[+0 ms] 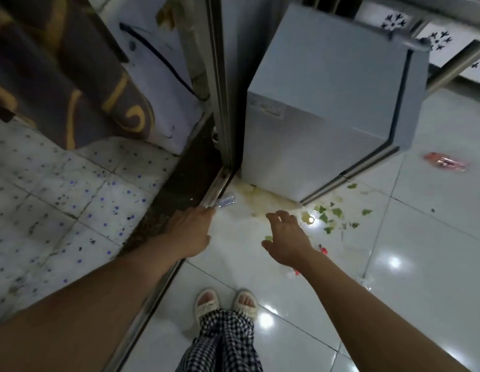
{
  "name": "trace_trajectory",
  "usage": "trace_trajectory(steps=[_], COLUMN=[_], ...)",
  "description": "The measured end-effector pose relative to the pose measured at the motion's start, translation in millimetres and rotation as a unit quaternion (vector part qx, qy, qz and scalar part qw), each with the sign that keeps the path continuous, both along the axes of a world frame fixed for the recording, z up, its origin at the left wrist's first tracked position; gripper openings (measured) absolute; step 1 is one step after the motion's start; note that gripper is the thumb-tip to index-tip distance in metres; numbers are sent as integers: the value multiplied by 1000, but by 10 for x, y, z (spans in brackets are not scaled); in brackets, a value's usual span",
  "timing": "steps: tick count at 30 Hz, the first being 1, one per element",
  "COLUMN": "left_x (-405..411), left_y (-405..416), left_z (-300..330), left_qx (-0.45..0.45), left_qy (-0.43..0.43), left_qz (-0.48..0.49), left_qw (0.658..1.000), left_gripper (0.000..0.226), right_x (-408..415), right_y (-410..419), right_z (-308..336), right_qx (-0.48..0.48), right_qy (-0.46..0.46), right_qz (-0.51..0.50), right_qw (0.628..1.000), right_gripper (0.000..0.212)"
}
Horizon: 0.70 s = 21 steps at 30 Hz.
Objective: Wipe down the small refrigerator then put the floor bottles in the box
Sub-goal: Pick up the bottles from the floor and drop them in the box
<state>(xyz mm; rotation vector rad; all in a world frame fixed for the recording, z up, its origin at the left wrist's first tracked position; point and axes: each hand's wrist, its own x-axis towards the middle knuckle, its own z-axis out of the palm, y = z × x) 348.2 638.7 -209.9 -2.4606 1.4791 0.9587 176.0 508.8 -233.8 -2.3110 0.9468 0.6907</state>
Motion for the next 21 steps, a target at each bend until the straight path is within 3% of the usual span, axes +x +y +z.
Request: trace_trajectory(steps=[9, 15, 21], left_x=[183, 402, 643], left_y=[-151, -353, -501], left_z=[-1631, -3116, -4385], left_qx=[41, 53, 47], left_qy=[-30, -46, -85], left_qz=[31, -1, -25], left_qw=[998, 998, 995], left_gripper=[64, 63, 57], right_x=[82, 175, 324], right_y=[29, 100, 185], right_z=[-1418, -2757, -3932], right_qx=[25, 21, 11], right_qy=[-2, 2, -5], right_qz=[-36, -47, -129], right_qw=[999, 999, 992], right_gripper=[66, 69, 70])
